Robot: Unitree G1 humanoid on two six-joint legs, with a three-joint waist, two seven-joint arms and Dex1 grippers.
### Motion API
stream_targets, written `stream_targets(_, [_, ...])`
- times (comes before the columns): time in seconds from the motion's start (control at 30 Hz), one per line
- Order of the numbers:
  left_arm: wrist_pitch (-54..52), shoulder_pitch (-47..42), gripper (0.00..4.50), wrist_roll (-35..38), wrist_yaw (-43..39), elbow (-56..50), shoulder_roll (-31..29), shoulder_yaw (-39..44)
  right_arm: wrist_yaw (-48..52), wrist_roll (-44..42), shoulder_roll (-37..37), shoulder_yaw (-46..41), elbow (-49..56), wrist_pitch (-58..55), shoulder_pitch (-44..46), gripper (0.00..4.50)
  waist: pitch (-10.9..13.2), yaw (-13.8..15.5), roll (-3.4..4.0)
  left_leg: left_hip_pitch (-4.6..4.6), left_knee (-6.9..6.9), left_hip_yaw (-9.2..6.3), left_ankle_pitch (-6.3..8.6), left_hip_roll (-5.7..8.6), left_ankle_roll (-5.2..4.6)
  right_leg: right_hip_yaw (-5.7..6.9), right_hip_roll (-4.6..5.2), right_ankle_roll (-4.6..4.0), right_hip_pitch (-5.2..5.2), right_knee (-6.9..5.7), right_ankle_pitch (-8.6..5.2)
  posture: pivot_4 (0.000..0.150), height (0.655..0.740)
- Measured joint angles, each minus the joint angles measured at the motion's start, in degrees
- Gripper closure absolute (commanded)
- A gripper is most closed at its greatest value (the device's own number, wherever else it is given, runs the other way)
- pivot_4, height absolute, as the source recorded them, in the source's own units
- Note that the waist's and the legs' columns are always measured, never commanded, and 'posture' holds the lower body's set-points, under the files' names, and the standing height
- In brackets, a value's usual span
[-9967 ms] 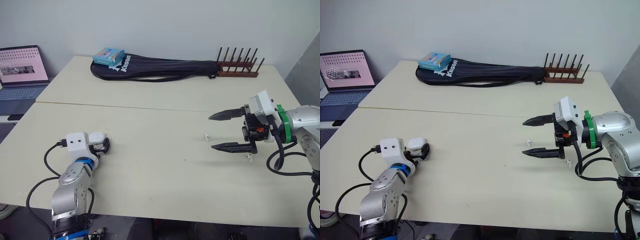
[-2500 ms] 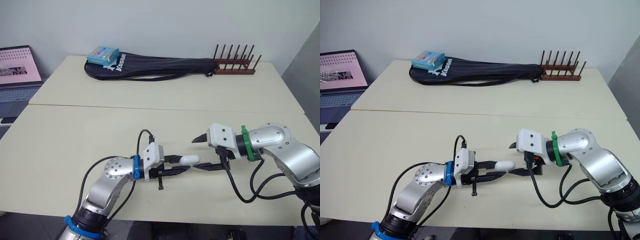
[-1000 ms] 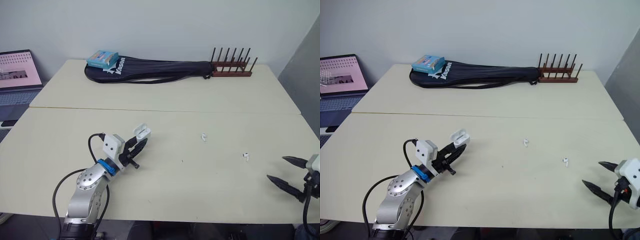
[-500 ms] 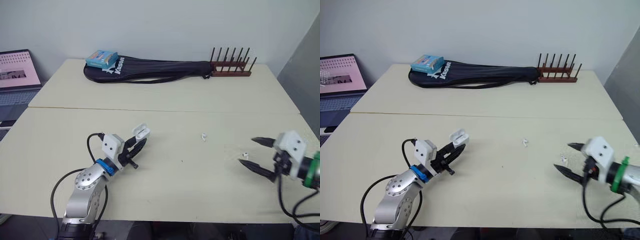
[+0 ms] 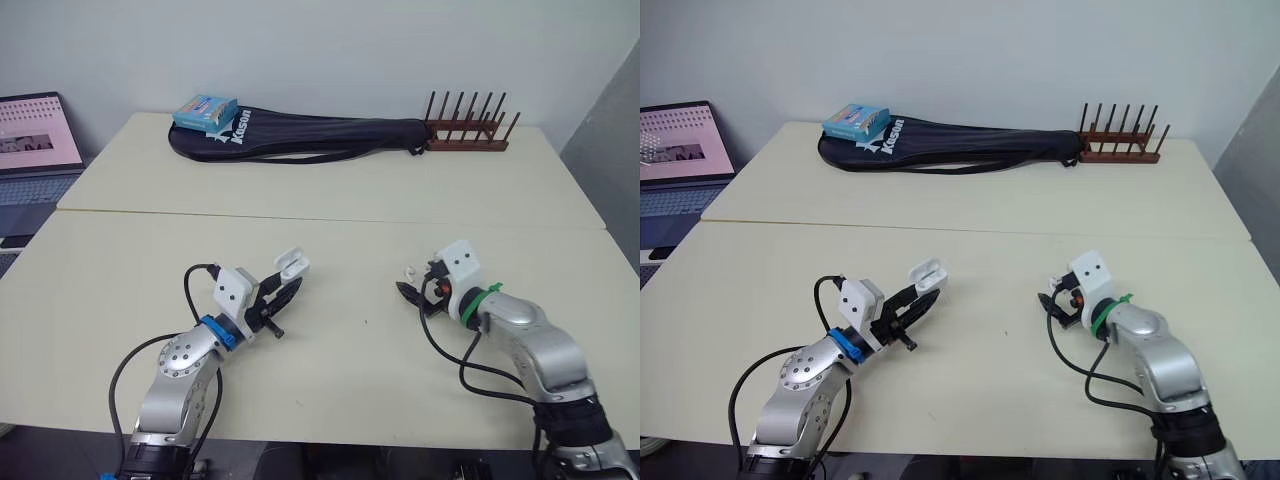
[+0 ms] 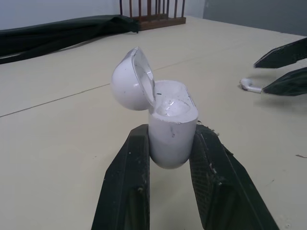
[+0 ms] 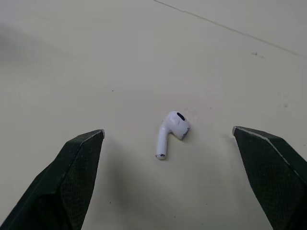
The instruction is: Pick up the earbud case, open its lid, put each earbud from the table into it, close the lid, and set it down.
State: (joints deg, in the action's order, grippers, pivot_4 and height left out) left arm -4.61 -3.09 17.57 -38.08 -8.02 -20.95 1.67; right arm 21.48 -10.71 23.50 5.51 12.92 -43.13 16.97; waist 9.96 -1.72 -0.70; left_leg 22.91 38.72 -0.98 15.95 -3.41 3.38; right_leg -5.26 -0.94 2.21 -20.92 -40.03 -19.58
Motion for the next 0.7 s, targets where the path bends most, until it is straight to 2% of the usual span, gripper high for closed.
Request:
stream_targets(0.13, [0.0,-0.06,3.73,-0.04,0.13,0.0,0.02,-0.14,-1.25,1.5,-2.45,0.36,-3.38,3.28,0.91,0.0,0.0,-0.12,0.0,0.0,-0.01,0.02,0.0,-0.03,0.0,-0.05,-0.01,0.0,-0.06,-0.04,0.0,0.15,0.7274])
stream_targets(0.17, [0.0,-0.06,3.73,-0.04,0.16,0.0,0.02,-0.18,-1.5,1.72,-2.91,0.35,-4.28,4.0,1.29,0.17,0.0,-0.13,0.0,-0.01,0.0,0.02,0.0,-0.03,0.0,-0.05,-0.01,0.0,-0.07,-0.06,0.0,0.15,0.7274])
stream_targets(0.23, [0.0,-0.05,3.73,-0.04,0.18,0.0,0.03,-0.2,-1.67,1.82,-3.64,0.34,-5.14,4.61,1.56,0.58,-0.01,-0.14,0.0,-0.02,0.0,0.02,0.0,-0.03,0.0,-0.05,-0.02,0.01,-0.07,-0.09,0.01,0.15,0.7274])
stream_targets(0.57, [-0.05,0.02,3.73,-0.19,0.54,-0.08,0.3,-0.3,-0.33,1.62,-4.23,1.19,-5.3,3.73,2.06,3.97,-0.05,0.05,-0.05,-0.01,0.01,0.0,0.0,0.0,0.0,-0.03,0.0,0.01,-0.04,-0.08,0.01,0.15,0.7274])
stream_targets(0.6, [-0.1,0.04,3.73,-0.22,0.63,-0.21,0.36,-0.34,0.5,1.61,-3.3,1.4,-5.08,3.64,2.07,4.09,-0.05,0.12,-0.05,0.0,0.01,-0.01,0.0,0.01,0.0,-0.01,0.01,0.01,-0.03,-0.06,0.01,0.15,0.7274])
stream_targets(0.7, [-0.32,0.2,3.73,-0.26,0.95,-0.5,0.39,-0.47,6.36,1.6,2.44,2.84,-4.48,4.63,2.24,4.08,-0.05,0.22,-0.05,0.01,0.0,-0.01,0.01,0.04,-0.01,-0.01,0.04,0.01,-0.02,0.04,0.01,0.15,0.7274])
